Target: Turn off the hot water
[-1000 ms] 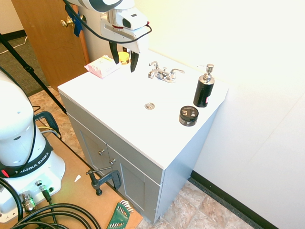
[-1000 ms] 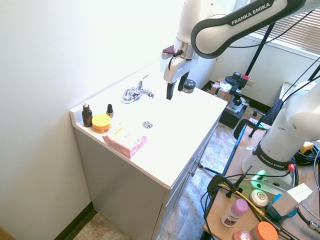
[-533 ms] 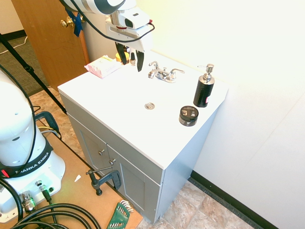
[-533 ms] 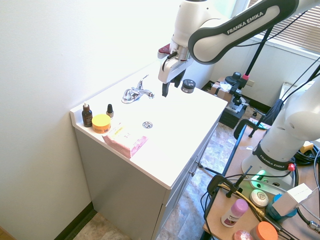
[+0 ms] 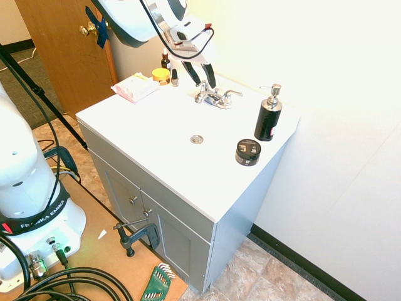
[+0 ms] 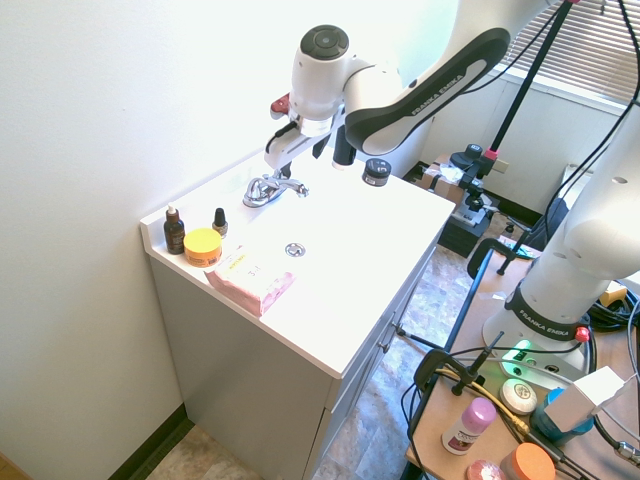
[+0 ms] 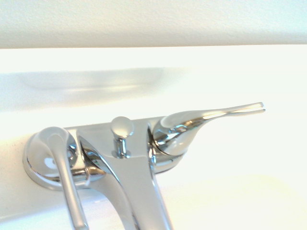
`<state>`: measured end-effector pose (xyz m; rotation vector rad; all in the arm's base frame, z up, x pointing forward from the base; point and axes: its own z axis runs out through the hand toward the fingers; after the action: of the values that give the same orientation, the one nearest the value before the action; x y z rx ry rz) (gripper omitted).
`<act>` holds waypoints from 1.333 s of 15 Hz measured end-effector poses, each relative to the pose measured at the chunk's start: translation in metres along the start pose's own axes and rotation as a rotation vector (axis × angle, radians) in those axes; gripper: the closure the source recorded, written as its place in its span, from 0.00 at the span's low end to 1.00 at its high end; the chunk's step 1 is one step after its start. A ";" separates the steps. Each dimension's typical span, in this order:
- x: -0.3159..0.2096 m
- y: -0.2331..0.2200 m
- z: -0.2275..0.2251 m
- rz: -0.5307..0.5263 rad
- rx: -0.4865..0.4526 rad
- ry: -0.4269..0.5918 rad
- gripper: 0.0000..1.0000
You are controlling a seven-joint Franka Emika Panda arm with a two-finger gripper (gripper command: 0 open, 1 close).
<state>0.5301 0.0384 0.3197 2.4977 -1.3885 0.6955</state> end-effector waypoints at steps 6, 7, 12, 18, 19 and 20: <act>-0.003 -0.027 0.027 0.012 -0.028 0.021 0.00; -0.006 -0.030 0.025 0.021 -0.028 -0.010 0.00; -0.019 -0.047 0.017 0.023 0.003 -0.081 0.00; -0.017 -0.064 0.024 0.049 0.028 -0.076 0.00; -0.016 -0.061 0.023 0.037 0.028 -0.105 0.00; -0.017 -0.055 0.021 -0.002 0.030 -0.150 0.00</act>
<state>0.5752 0.0718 0.2958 2.6215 -1.4338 0.5422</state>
